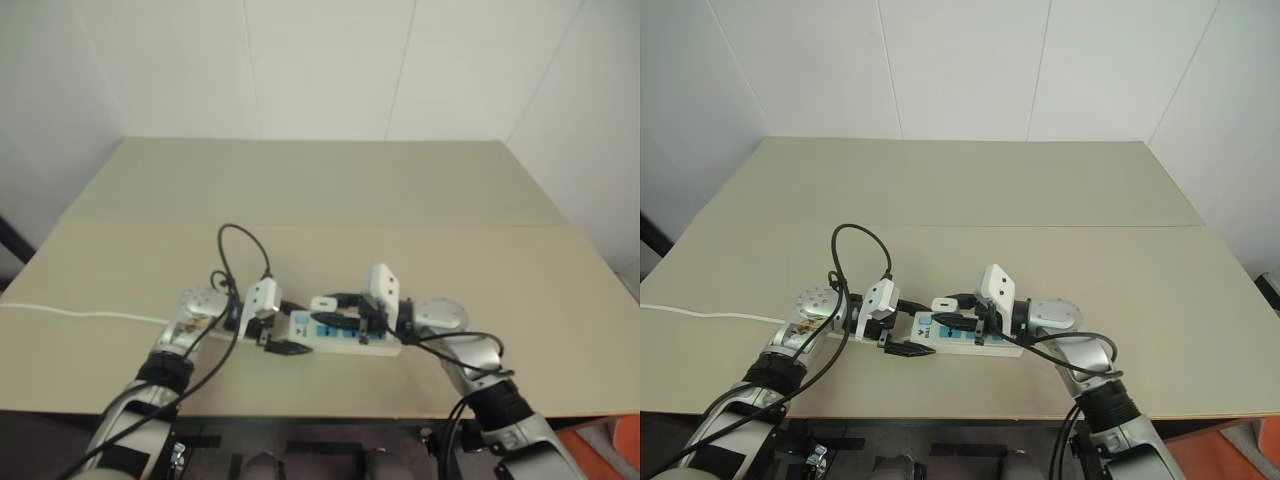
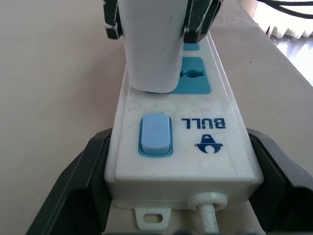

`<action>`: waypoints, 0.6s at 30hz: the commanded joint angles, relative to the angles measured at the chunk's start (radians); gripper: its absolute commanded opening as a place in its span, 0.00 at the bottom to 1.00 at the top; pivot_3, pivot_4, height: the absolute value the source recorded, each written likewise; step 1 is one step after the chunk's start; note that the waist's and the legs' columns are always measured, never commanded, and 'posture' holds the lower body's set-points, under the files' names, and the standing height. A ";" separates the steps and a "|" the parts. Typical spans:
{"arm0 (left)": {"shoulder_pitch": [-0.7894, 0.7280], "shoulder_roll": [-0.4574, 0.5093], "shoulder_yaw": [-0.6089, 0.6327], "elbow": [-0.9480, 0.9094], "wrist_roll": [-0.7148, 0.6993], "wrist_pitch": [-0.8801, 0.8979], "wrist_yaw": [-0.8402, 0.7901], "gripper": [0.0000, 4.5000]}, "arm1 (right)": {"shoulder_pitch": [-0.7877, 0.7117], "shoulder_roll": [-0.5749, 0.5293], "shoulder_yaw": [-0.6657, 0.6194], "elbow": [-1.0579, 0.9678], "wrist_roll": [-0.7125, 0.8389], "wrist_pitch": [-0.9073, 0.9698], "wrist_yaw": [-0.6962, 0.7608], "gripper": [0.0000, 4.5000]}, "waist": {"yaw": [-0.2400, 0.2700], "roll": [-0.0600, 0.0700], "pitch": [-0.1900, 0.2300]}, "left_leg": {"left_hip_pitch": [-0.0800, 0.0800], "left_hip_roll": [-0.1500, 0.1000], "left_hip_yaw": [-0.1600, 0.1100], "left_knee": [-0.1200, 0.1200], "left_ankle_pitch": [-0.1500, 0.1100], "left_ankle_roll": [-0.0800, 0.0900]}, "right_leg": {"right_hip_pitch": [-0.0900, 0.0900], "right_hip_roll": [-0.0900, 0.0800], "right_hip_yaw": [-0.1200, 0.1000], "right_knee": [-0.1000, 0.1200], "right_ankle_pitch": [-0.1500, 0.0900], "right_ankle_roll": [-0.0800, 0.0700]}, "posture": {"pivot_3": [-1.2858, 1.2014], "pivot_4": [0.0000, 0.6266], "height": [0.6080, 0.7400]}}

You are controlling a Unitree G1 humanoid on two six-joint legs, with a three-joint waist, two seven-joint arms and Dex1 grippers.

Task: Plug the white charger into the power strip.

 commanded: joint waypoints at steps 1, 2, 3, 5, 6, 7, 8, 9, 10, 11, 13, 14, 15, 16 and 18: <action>-0.015 0.042 0.030 0.004 0.002 0.003 0.003 0.73 | 0.041 -0.062 0.004 0.070 -0.063 0.011 0.009 0.26 | 0.000 0.000 0.000 | 0.000 0.000 0.000 0.000 0.000 0.000 | 0.000 0.000 0.000 0.000 0.000 0.000 | 0.52 0.24 1.00; -0.015 0.042 0.030 0.003 0.002 0.004 0.004 0.73 | 0.041 -0.064 0.005 0.074 -0.065 0.008 0.010 0.26 | 0.000 0.000 0.000 | 0.000 0.000 0.000 0.000 0.000 0.000 | 0.000 0.000 0.000 0.000 0.000 0.000 | 0.52 0.24 1.00; -0.015 0.042 0.030 0.002 0.002 0.005 0.004 0.73 | 0.040 -0.067 0.008 0.079 -0.068 0.006 0.010 0.26 | 0.000 0.000 0.000 | 0.000 0.000 0.000 0.000 0.000 0.000 | 0.000 0.000 0.000 0.000 0.000 0.000 | 0.52 0.24 1.00; -0.013 0.043 0.030 0.000 0.002 0.007 0.004 0.73 | 0.036 -0.067 0.016 0.083 -0.072 0.002 0.011 0.26 | 0.000 0.000 0.000 | 0.000 0.000 0.000 0.000 0.000 0.000 | 0.000 0.000 0.000 0.000 0.000 0.000 | 0.52 0.24 1.00; -0.013 0.044 0.030 -0.001 0.002 0.008 0.005 0.73 | 0.032 -0.065 0.022 0.084 -0.076 0.001 0.009 0.26 | 0.000 0.000 0.000 | 0.000 0.000 0.000 0.000 0.000 0.000 | 0.000 0.000 0.000 0.000 0.000 0.000 | 0.52 0.24 1.00; -0.012 0.044 0.030 -0.003 0.002 0.009 0.005 0.73 | 0.027 -0.060 0.031 0.085 -0.081 0.001 0.006 0.26 | -0.001 0.000 0.000 | 0.000 0.000 0.000 0.000 0.000 0.000 | 0.000 0.000 0.000 0.000 0.000 0.000 | 0.52 0.24 1.00; -0.011 0.044 0.030 -0.004 0.002 0.010 0.005 0.73 | 0.021 -0.055 0.040 0.087 -0.088 0.002 0.003 0.26 | -0.001 0.000 0.000 | 0.001 0.000 0.000 0.000 0.000 0.000 | 0.000 0.000 0.000 0.000 0.000 0.000 | 0.52 0.24 1.00; -0.010 0.044 0.029 -0.006 0.002 0.011 0.006 0.73 | 0.015 -0.049 0.049 0.090 -0.094 0.002 0.001 0.26 | -0.002 0.000 -0.001 | 0.001 0.000 0.000 0.000 0.000 0.000 | 0.000 0.000 0.000 0.000 0.000 0.000 | 0.52 0.24 1.00; -0.010 0.043 0.029 -0.007 0.002 0.012 0.006 0.73 | 0.009 -0.044 0.058 0.094 -0.101 0.007 -0.002 0.26 | -0.004 0.000 -0.001 | 0.001 0.000 0.000 0.000 0.000 0.000 | 0.001 0.000 0.000 0.000 0.000 0.000 | 0.52 0.24 1.00; -0.010 0.043 0.028 -0.008 0.001 0.012 0.007 0.73 | 0.004 -0.041 0.065 0.096 -0.107 0.011 -0.005 0.26 | -0.004 0.000 -0.001 | 0.002 0.000 0.000 0.000 0.000 0.000 | 0.001 0.000 0.000 0.000 0.000 0.000 | 0.52 0.24 1.00; -0.009 0.041 0.027 -0.008 0.001 0.013 0.009 0.73 | -0.010 -0.035 0.087 0.112 -0.121 0.026 -0.004 0.26 | -0.005 0.000 -0.001 | 0.003 0.000 0.000 0.000 0.000 0.000 | 0.002 0.000 0.000 0.000 0.000 0.000 | 0.52 0.24 1.00; -0.009 0.041 0.027 -0.009 0.001 0.013 0.010 0.73 | -0.016 -0.034 0.096 0.119 -0.125 0.033 -0.003 0.26 | -0.005 0.000 -0.002 | 0.003 0.000 0.000 0.000 0.000 0.000 | 0.002 0.000 0.000 0.000 0.000 0.000 | 0.52 0.24 1.00; -0.009 0.040 0.027 -0.009 0.001 0.013 0.011 0.73 | -0.020 -0.031 0.101 0.127 -0.127 0.032 -0.003 0.26 | -0.005 0.000 -0.002 | 0.004 0.000 0.000 0.000 0.000 0.000 | 0.002 0.000 0.000 0.000 0.000 0.000 | 0.52 0.24 1.00; -0.007 0.040 0.027 -0.012 0.000 0.015 0.012 0.73 | -0.024 -0.026 0.101 0.133 -0.120 0.040 -0.003 0.26 | -0.006 0.000 -0.002 | 0.004 0.000 0.000 0.000 0.000 0.000 | 0.003 0.000 0.001 0.000 0.000 0.000 | 0.52 0.24 1.00; -0.003 0.041 0.027 -0.019 -0.001 0.017 0.014 0.73 | -0.030 -0.017 0.096 0.148 -0.106 0.048 -0.003 0.26 | -0.009 0.000 -0.002 | 0.007 0.000 0.000 0.000 0.000 0.000 | 0.005 0.000 0.001 0.000 0.000 0.000 | 0.52 0.24 1.00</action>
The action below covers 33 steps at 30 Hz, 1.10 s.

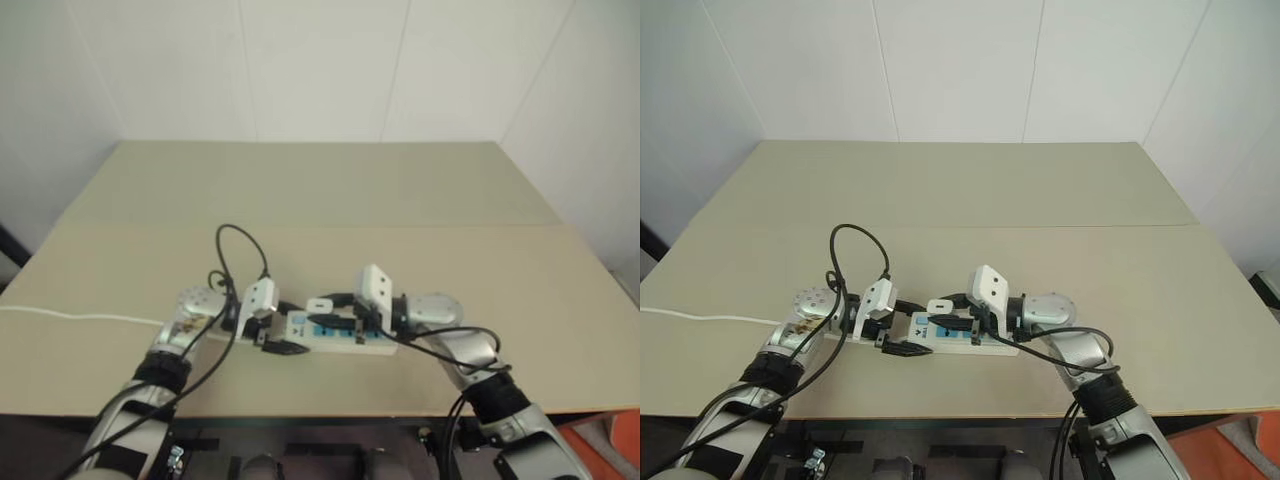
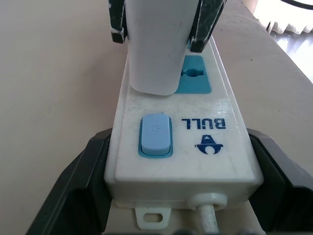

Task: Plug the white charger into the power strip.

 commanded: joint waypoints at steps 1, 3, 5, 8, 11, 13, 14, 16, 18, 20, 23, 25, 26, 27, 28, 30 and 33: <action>-0.002 0.026 0.027 -0.023 -0.003 0.003 0.013 0.73 | 0.031 -0.009 0.032 0.116 -0.063 0.071 -0.006 0.26 | -0.003 0.000 0.000 | 0.003 0.000 0.000 -0.001 0.000 0.000 | 0.002 0.000 0.000 0.000 0.000 0.000 | 0.52 0.24 1.00; 0.001 0.027 0.028 -0.026 -0.004 0.006 0.016 0.73 | 0.031 -0.012 0.021 0.136 -0.059 0.066 -0.002 0.26 | -0.004 0.000 0.000 | 0.010 0.000 0.000 -0.004 0.000 0.000 | 0.009 0.000 0.000 -0.003 -0.001 0.000 | 0.52 0.24 1.00; 0.006 0.029 0.029 -0.032 -0.005 0.008 0.018 0.73 | 0.038 -0.020 0.011 0.140 -0.052 0.067 0.007 0.26 | -0.003 0.000 0.000 | 0.011 0.000 0.000 -0.005 0.000 0.000 | 0.010 0.000 0.000 -0.003 -0.001 0.000 | 0.52 0.24 1.00; 0.014 0.034 0.031 -0.040 -0.007 0.011 0.020 0.73 | 0.057 -0.031 -0.010 0.136 -0.035 0.073 0.015 0.26 | -0.002 0.000 0.000 | 0.011 0.000 0.000 -0.005 0.000 0.000 | 0.010 0.000 0.000 -0.003 -0.001 0.000 | 0.52 0.24 1.00; 0.016 0.036 0.031 -0.044 -0.008 0.015 0.021 0.73 | 0.074 -0.042 -0.024 0.135 -0.025 0.068 0.024 0.26 | -0.001 0.000 0.000 | 0.011 0.000 0.000 -0.005 0.000 0.000 | 0.010 0.000 0.000 -0.003 -0.001 0.000 | 0.52 0.24 1.00; 0.015 0.038 0.032 -0.045 -0.008 0.016 0.021 0.73 | 0.084 -0.053 -0.024 0.131 -0.024 0.063 0.032 0.26 | 0.000 0.000 0.000 | 0.011 0.000 0.000 -0.005 0.000 0.001 | 0.010 0.000 0.000 -0.004 -0.001 0.000 | 0.52 0.24 1.00; 0.015 0.039 0.032 -0.045 -0.008 0.017 0.022 0.73 | 0.086 -0.057 -0.024 0.129 -0.024 0.064 0.035 0.26 | 0.000 0.000 0.000 | 0.011 0.000 0.000 -0.005 -0.001 0.001 | 0.010 0.000 0.000 -0.004 -0.001 0.000 | 0.52 0.24 1.00; 0.016 0.040 0.033 -0.045 -0.008 0.018 0.022 0.73 | 0.088 -0.066 -0.021 0.128 -0.025 0.063 0.041 0.26 | 0.000 0.000 0.000 | 0.010 0.000 0.000 -0.005 -0.001 0.001 | 0.010 0.000 0.000 -0.004 -0.001 0.000 | 0.52 0.24 1.00; 0.016 0.041 0.033 -0.042 -0.007 0.017 0.022 0.73 | 0.089 -0.073 -0.019 0.127 -0.026 0.059 0.046 0.26 | 0.000 0.000 0.000 | 0.010 0.000 0.000 -0.005 -0.001 0.001 | 0.010 0.000 0.000 -0.004 -0.001 0.000 | 0.52 0.24 1.00; 0.016 0.042 0.033 -0.039 -0.006 0.016 0.023 0.73 | 0.089 -0.081 -0.018 0.124 -0.024 0.056 0.057 0.26 | 0.000 0.000 0.000 | 0.010 0.000 0.000 -0.005 -0.001 0.001 | 0.010 0.000 0.000 -0.004 -0.001 0.000 | 0.52 0.24 1.00; 0.015 0.043 0.034 -0.037 -0.006 0.016 0.025 0.73 | 0.089 -0.094 -0.016 0.119 -0.023 0.059 0.065 0.26 | 0.001 0.000 0.000 | 0.010 0.000 0.000 -0.005 -0.001 0.001 | 0.010 0.000 0.000 -0.004 -0.001 0.000 | 0.52 0.24 1.00; 0.017 0.043 0.034 -0.038 -0.006 0.016 0.027 0.73 | 0.091 -0.102 -0.016 0.122 -0.024 0.056 0.069 0.26 | 0.002 0.000 0.000 | 0.010 0.000 0.000 -0.005 -0.001 0.001 | 0.010 0.000 0.000 -0.004 -0.001 0.000 | 0.52 0.24 1.00; 0.018 0.043 0.034 -0.039 -0.007 0.017 0.027 0.73 | 0.091 -0.103 -0.015 0.123 -0.025 0.056 0.070 0.26 | 0.002 0.000 0.000 | 0.010 0.000 0.000 -0.005 -0.001 0.001 | 0.010 0.000 0.000 -0.004 -0.001 0.000 | 0.52 0.24 1.00; 0.018 0.043 0.035 -0.038 -0.007 0.016 0.028 0.73 | 0.089 -0.103 -0.014 0.127 -0.026 0.054 0.070 0.26 | 0.002 0.000 0.000 | 0.010 0.000 0.000 -0.005 -0.001 0.002 | 0.010 0.000 0.000 -0.004 -0.001 0.000 | 0.52 0.24 1.00; 0.019 0.043 0.035 -0.038 -0.007 0.016 0.028 0.73 | 0.086 -0.101 -0.013 0.130 -0.027 0.055 0.068 0.26 | 0.002 0.000 0.000 | 0.010 0.000 0.000 -0.005 -0.001 0.002 | 0.010 0.000 0.000 -0.004 -0.002 0.000 | 0.52 0.24 1.00; 0.019 0.044 0.035 -0.037 -0.007 0.015 0.028 0.73 | 0.078 -0.096 -0.010 0.137 -0.030 0.055 0.065 0.26 | 0.002 0.000 0.000 | 0.010 0.000 0.000 -0.005 -0.001 0.002 | 0.010 0.000 0.000 -0.004 -0.002 0.000 | 0.52 0.24 1.00; 0.018 0.045 0.035 -0.036 -0.006 0.015 0.029 0.73 | 0.064 -0.085 -0.002 0.143 -0.036 0.056 0.059 0.26 | 0.002 0.000 0.000 | 0.010 0.000 0.000 -0.005 -0.001 0.002 | 0.010 0.000 0.000 -0.004 -0.002 0.000 | 0.52 0.24 1.00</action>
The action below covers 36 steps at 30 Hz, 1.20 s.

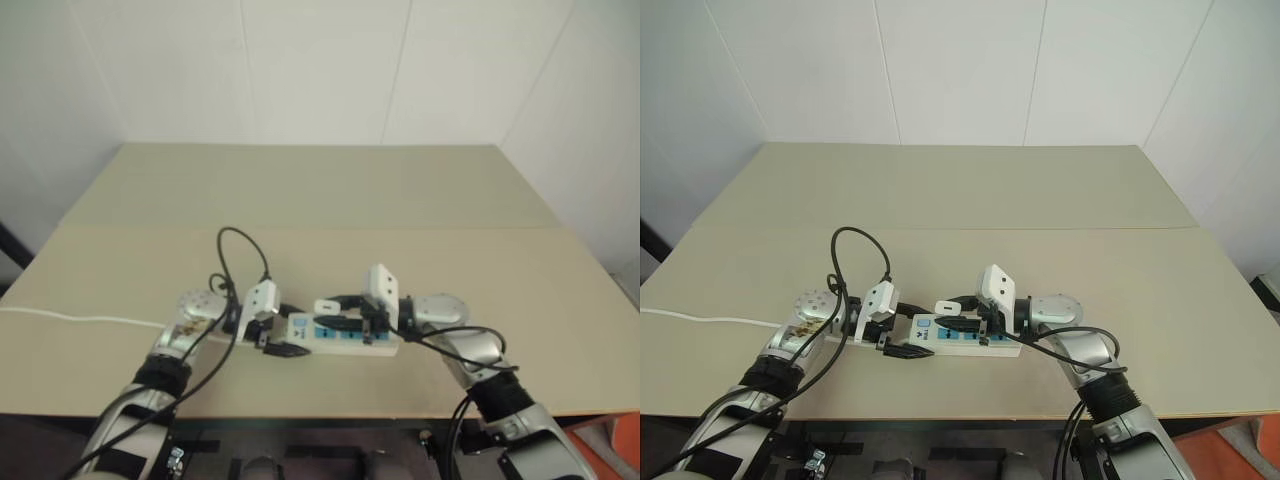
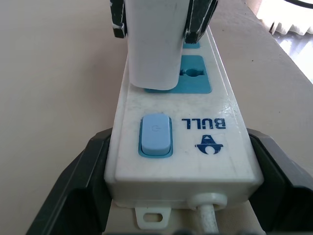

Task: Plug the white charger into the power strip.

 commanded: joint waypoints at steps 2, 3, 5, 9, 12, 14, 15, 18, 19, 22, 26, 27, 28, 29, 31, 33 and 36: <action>-0.003 0.047 0.043 -0.007 -0.005 -0.001 0.009 0.73 | 0.034 -0.051 0.037 0.117 -0.099 0.051 -0.001 0.26 | 0.000 0.000 0.000 | 0.000 0.000 0.000 0.000 0.000 0.000 | 0.000 0.000 0.000 0.000 0.000 0.000 | 0.52 0.24 1.00; -0.003 0.047 0.042 -0.007 -0.005 -0.001 0.009 0.73 | 0.025 -0.046 0.047 0.123 -0.109 0.049 -0.006 0.26 | 0.000 0.000 0.000 | 0.000 0.000 0.000 0.000 0.000 0.000 | 0.000 0.000 0.000 0.000 0.000 0.000 | 0.52 0.24 1.00; -0.005 0.046 0.042 -0.005 -0.005 -0.003 0.010 0.73 | 0.008 -0.038 0.067 0.135 -0.126 0.042 -0.012 0.26 | -0.001 0.000 0.000 | 0.000 0.000 0.000 0.000 0.000 0.000 | 0.000 0.000 0.000 0.000 0.000 0.000 | 0.52 0.24 1.00; -0.004 0.044 0.040 -0.007 -0.005 -0.002 0.012 0.73 | -0.018 -0.024 0.100 0.142 -0.144 0.046 -0.007 0.26 | -0.004 0.000 0.000 | 0.001 0.000 0.000 0.000 0.000 0.000 | 0.000 0.000 0.000 0.001 0.000 0.000 | 0.52 0.24 1.00; -0.002 0.043 0.040 -0.012 -0.007 0.001 0.016 0.73 | -0.025 -0.019 0.104 0.150 -0.145 0.048 -0.005 0.26 | -0.007 0.000 0.000 | 0.001 0.000 0.000 0.000 0.000 0.000 | 0.000 0.000 0.000 0.002 0.000 0.000 | 0.52 0.24 1.00; 0.002 0.043 0.040 -0.017 -0.008 0.002 0.018 0.73 | -0.023 -0.022 0.103 0.163 -0.146 0.045 -0.001 0.26 | -0.008 0.000 -0.001 | 0.002 0.000 0.000 0.000 0.000 0.000 | 0.000 0.000 0.000 0.002 0.000 0.000 | 0.52 0.24 1.00; 0.004 0.043 0.041 -0.019 -0.008 0.003 0.019 0.73 | -0.020 -0.025 0.102 0.167 -0.145 0.045 0.003 0.26 | -0.008 0.000 -0.001 | 0.002 0.000 0.000 0.000 0.000 0.000 | 0.000 0.000 0.000 0.002 0.000 0.000 | 0.52 0.24 1.00; 0.011 0.047 0.042 -0.025 -0.010 0.005 0.021 0.73 | -0.009 -0.035 0.098 0.177 -0.142 0.046 0.012 0.26 | -0.008 0.000 -0.002 | 0.002 0.000 0.000 0.000 0.000 0.000 | 0.000 0.000 0.000 0.002 0.000 0.000 | 0.52 0.24 1.00; 0.013 0.049 0.043 -0.027 -0.010 0.005 0.021 0.73 | -0.005 -0.039 0.095 0.180 -0.141 0.046 0.014 0.26 | -0.008 0.000 -0.002 | 0.002 0.000 0.000 0.000 0.000 0.000 | 0.000 0.000 0.000 0.002 0.000 0.000 | 0.52 0.24 1.00; 0.016 0.054 0.045 -0.031 -0.011 0.008 0.023 0.73 | 0.006 -0.048 0.086 0.191 -0.140 0.044 0.015 0.26 | -0.007 -0.001 -0.003 | 0.002 0.000 0.000 0.000 0.000 0.000 | 0.000 0.000 0.000 0.001 0.000 0.000 | 0.52 0.24 1.00; 0.017 0.058 0.048 -0.033 -0.013 0.010 0.024 0.73 | 0.025 -0.062 0.072 0.202 -0.136 0.037 0.019 0.26 | -0.006 -0.001 -0.003 | 0.002 0.000 0.000 -0.001 0.000 0.000 | 0.001 0.000 0.000 0.001 0.000 0.000 | 0.52 0.24 1.00; 0.017 0.059 0.049 -0.033 -0.013 0.010 0.024 0.73 | 0.029 -0.066 0.071 0.204 -0.136 0.038 0.021 0.26 | -0.006 -0.001 -0.003 | 0.002 0.000 0.000 -0.001 0.000 0.000 | 0.001 0.000 0.000 0.001 0.000 0.000 | 0.52 0.24 1.00; 0.017 0.060 0.049 -0.033 -0.013 0.010 0.024 0.73 | 0.033 -0.069 0.070 0.206 -0.137 0.034 0.022 0.26 | -0.006 -0.001 -0.003 | 0.002 0.000 0.000 -0.001 0.000 0.000 | 0.000 0.000 0.000 0.001 0.000 0.000 | 0.52 0.24 1.00; 0.017 0.061 0.050 -0.033 -0.013 0.010 0.024 0.73 | 0.037 -0.071 0.069 0.208 -0.137 0.032 0.023 0.26 | -0.005 -0.001 -0.003 | 0.002 0.000 0.000 -0.001 0.000 0.000 | 0.001 0.000 0.000 0.001 0.000 0.000 | 0.52 0.24 1.00; 0.017 0.064 0.051 -0.034 -0.014 0.011 0.023 0.73 | 0.040 -0.071 0.063 0.213 -0.131 0.032 0.025 0.26 | -0.004 -0.002 -0.003 | 0.001 0.000 0.000 -0.001 0.000 0.000 | 0.001 0.000 0.000 0.001 0.000 0.000 | 0.52 0.24 1.00; 0.017 0.068 0.053 -0.035 -0.014 0.012 0.022 0.73 | 0.041 -0.071 0.059 0.219 -0.130 0.029 0.026 0.26 | -0.004 -0.002 -0.003 | 0.001 0.000 0.000 -0.001 0.000 0.000 | 0.000 0.000 0.000 0.000 0.000 0.000 | 0.52 0.24 1.00; 0.016 0.074 0.056 -0.036 -0.014 0.014 0.022 0.73 | 0.044 -0.074 0.052 0.229 -0.127 0.028 0.032 0.26 | -0.004 -0.002 -0.003 | 0.001 0.000 0.000 -0.001 0.000 0.000 | 0.000 0.000 0.000 0.000 0.000 0.000 | 0.52 0.24 1.00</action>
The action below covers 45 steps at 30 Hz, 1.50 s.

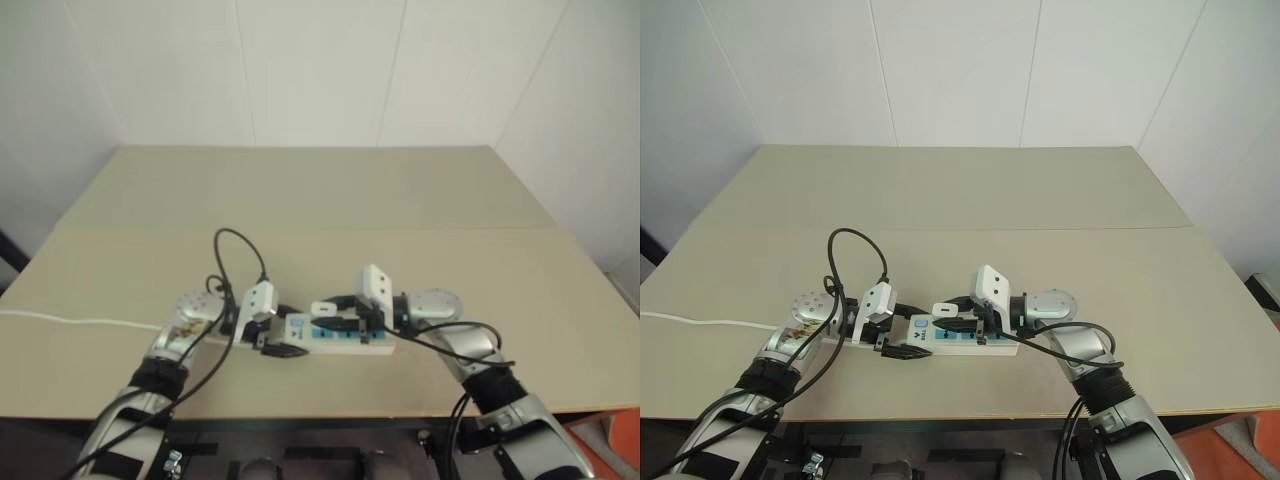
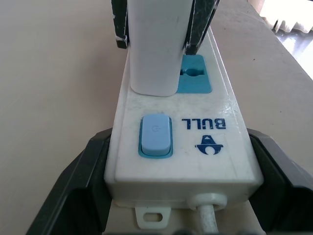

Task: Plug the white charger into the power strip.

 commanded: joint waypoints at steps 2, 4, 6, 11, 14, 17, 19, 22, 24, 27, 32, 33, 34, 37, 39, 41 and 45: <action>0.000 0.062 0.055 -0.019 -0.012 0.007 0.005 0.73 | 0.086 -0.080 0.019 0.177 -0.095 0.050 0.008 0.26 | 0.000 0.000 0.000 | 0.000 0.000 0.000 0.000 0.000 0.000 | 0.000 0.000 0.000 0.000 0.000 0.000 | 0.52 0.24 1.00; 0.001 0.061 0.055 -0.021 -0.012 0.008 0.006 0.73 | 0.080 -0.078 0.021 0.180 -0.097 0.050 0.010 0.26 | 0.001 0.000 0.000 | 0.000 0.000 0.000 0.000 0.000 0.000 | 0.000 0.000 0.000 0.000 0.000 0.000 | 0.52 0.24 1.00; 0.002 0.060 0.055 -0.023 -0.012 0.008 0.008 0.73 | 0.069 -0.071 0.023 0.183 -0.098 0.053 0.014 0.26 | 0.001 0.000 0.000 | 0.000 0.000 0.000 0.000 0.000 0.000 | 0.000 0.000 0.000 0.000 0.000 0.000 | 0.52 0.24 1.00; 0.005 0.047 0.053 -0.031 -0.010 0.004 0.026 0.73 | 0.023 -0.042 0.041 0.207 -0.102 0.043 0.030 0.26 | 0.000 0.000 0.000 | 0.000 0.000 0.000 0.000 0.000 0.000 | 0.000 0.000 0.000 0.000 0.000 0.000 | 0.52 0.24 1.00; 0.015 0.043 0.058 -0.042 -0.014 0.001 0.042 0.73 | -0.003 -0.022 0.044 0.205 -0.091 0.033 0.054 0.26 | -0.001 0.000 0.000 | 0.001 0.000 0.000 0.000 0.000 0.000 | 0.000 0.000 0.000 0.000 0.000 0.000 | 0.52 0.24 1.00; 0.023 0.041 0.062 -0.050 -0.017 0.000 0.058 0.73 | -0.018 -0.009 0.039 0.207 -0.082 0.033 0.066 0.26 | -0.003 0.000 0.000 | 0.001 0.000 0.000 0.000 0.000 0.000 | 0.000 0.000 0.000 0.001 0.000 0.000 | 0.52 0.24 1.00; 0.028 0.040 0.062 -0.055 -0.019 0.001 0.067 0.73 | -0.023 -0.006 0.038 0.212 -0.084 0.029 0.068 0.26 | -0.004 0.000 0.000 | 0.001 0.000 0.000 0.000 0.000 0.000 | 0.000 0.000 0.000 0.001 0.000 0.000 | 0.52 0.24 1.00; 0.033 0.038 0.061 -0.062 -0.021 0.003 0.078 0.73 | -0.023 -0.005 0.038 0.215 -0.087 0.023 0.072 0.26 | -0.003 0.000 0.000 | 0.001 0.000 0.000 0.000 0.000 0.000 | 0.000 0.000 0.000 0.001 0.000 0.000 | 0.52 0.24 1.00; 0.037 0.036 0.060 -0.066 -0.021 0.004 0.085 0.73 | -0.019 -0.003 0.033 0.206 -0.079 0.030 0.075 0.26 | -0.003 0.000 0.000 | 0.001 0.000 0.000 0.000 0.000 0.000 | 0.000 0.000 0.000 0.001 0.000 0.000 | 0.52 0.24 1.00; 0.041 0.034 0.059 -0.071 -0.023 0.008 0.090 0.73 | -0.018 -0.001 0.028 0.185 -0.074 0.039 0.074 0.26 | -0.003 0.000 0.000 | 0.001 0.000 0.000 0.000 0.000 0.000 | 0.000 0.000 0.000 0.000 0.000 0.000 | 0.52 0.24 1.00; 0.046 0.032 0.055 -0.079 -0.025 0.011 0.095 0.73 | -0.011 0.002 0.019 0.141 -0.063 0.050 0.070 0.26 | -0.001 0.000 0.000 | 0.000 0.000 0.000 -0.001 0.000 0.000 | 0.000 0.000 0.000 0.000 0.000 0.000 | 0.52 0.24 1.00; 0.045 0.032 0.055 -0.078 -0.025 0.011 0.094 0.73 | -0.010 0.003 0.019 0.135 -0.062 0.051 0.068 0.26 | -0.001 0.000 0.000 | 0.000 0.000 0.000 -0.001 0.000 0.000 | 0.000 0.000 0.000 0.000 0.000 0.000 | 0.52 0.24 1.00; 0.046 0.031 0.054 -0.079 -0.025 0.012 0.094 0.73 | -0.007 0.003 0.018 0.129 -0.061 0.052 0.067 0.26 | -0.001 0.000 0.000 | 0.000 0.000 0.000 -0.001 0.000 0.000 | 0.000 0.000 0.000 0.000 0.000 0.000 | 0.52 0.24 1.00; 0.047 0.030 0.052 -0.082 -0.025 0.012 0.093 0.73 | 0.001 0.001 0.018 0.111 -0.058 0.057 0.065 0.26 | 0.000 0.000 0.000 | 0.000 0.000 0.000 -0.001 0.000 0.000 | 0.000 0.000 0.000 0.000 0.000 0.000 | 0.52 0.24 1.00; 0.047 0.030 0.052 -0.081 -0.025 0.013 0.093 0.73 | 0.005 0.000 0.016 0.097 -0.053 0.063 0.065 0.26 | 0.000 0.000 0.000 | 0.000 0.000 0.000 -0.001 0.000 0.000 | 0.000 0.000 0.000 0.000 0.000 0.000 | 0.52 0.24 1.00; 0.047 0.030 0.051 -0.081 -0.025 0.013 0.091 0.73 | 0.007 -0.002 0.013 0.085 -0.050 0.070 0.067 0.26 | 0.001 0.000 0.000 | 0.000 0.000 0.000 -0.001 0.000 0.000 | -0.001 0.000 0.000 0.000 0.000 0.000 | 0.52 0.24 1.00; 0.049 0.029 0.050 -0.083 -0.025 0.014 0.089 0.73 | 0.005 -0.004 0.008 0.078 -0.044 0.082 0.078 0.34 | 0.001 0.000 0.000 | -0.001 0.000 0.000 -0.001 0.000 0.000 | -0.001 0.000 0.000 -0.001 0.000 0.000 | 0.52 0.24 1.00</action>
